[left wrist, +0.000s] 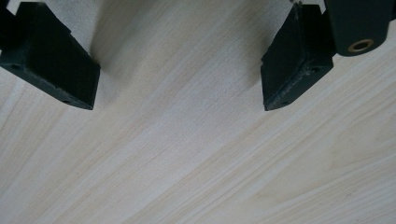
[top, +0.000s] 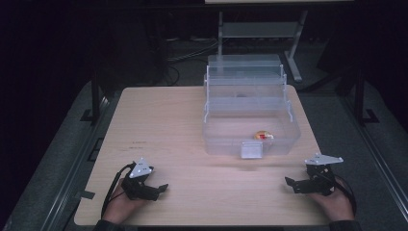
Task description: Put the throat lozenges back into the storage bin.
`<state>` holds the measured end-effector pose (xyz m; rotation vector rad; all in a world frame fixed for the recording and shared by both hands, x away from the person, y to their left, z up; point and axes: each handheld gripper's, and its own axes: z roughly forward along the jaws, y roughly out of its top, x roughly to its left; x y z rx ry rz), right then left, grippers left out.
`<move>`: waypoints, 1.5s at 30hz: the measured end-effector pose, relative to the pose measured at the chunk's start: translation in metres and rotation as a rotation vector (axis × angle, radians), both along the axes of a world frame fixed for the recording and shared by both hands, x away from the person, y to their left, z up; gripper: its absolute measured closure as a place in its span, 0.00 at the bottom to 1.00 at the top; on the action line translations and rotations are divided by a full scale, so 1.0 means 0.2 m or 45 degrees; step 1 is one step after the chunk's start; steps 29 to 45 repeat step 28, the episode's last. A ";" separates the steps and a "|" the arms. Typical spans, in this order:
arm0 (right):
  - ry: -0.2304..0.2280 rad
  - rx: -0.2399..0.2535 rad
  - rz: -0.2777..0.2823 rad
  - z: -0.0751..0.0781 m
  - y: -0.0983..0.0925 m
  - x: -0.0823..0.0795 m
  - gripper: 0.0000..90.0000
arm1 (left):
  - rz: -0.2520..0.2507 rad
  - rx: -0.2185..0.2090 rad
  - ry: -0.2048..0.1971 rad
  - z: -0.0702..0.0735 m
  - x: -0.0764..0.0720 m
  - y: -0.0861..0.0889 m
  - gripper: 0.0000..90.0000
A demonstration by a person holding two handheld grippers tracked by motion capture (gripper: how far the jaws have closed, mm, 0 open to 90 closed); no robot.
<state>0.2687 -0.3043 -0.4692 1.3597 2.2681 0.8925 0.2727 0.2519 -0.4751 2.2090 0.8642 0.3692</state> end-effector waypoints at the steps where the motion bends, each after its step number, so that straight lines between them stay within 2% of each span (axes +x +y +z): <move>1: 0.004 0.001 -0.001 -0.01 0.00 0.00 0.01 | 0.000 0.000 0.000 0.00 0.00 0.00 0.12; 10: 0.006 0.001 0.010 -0.05 0.01 0.00 0.00 | -0.002 0.001 0.000 0.00 0.00 0.00 0.12; 16: -0.036 0.029 0.014 -0.07 0.01 -0.01 0.00 | -0.002 0.001 0.000 0.00 0.00 0.00 0.12; 45: -0.036 0.029 0.016 -0.07 0.00 -0.01 0.00 | -0.002 0.002 0.000 0.00 0.00 0.00 0.12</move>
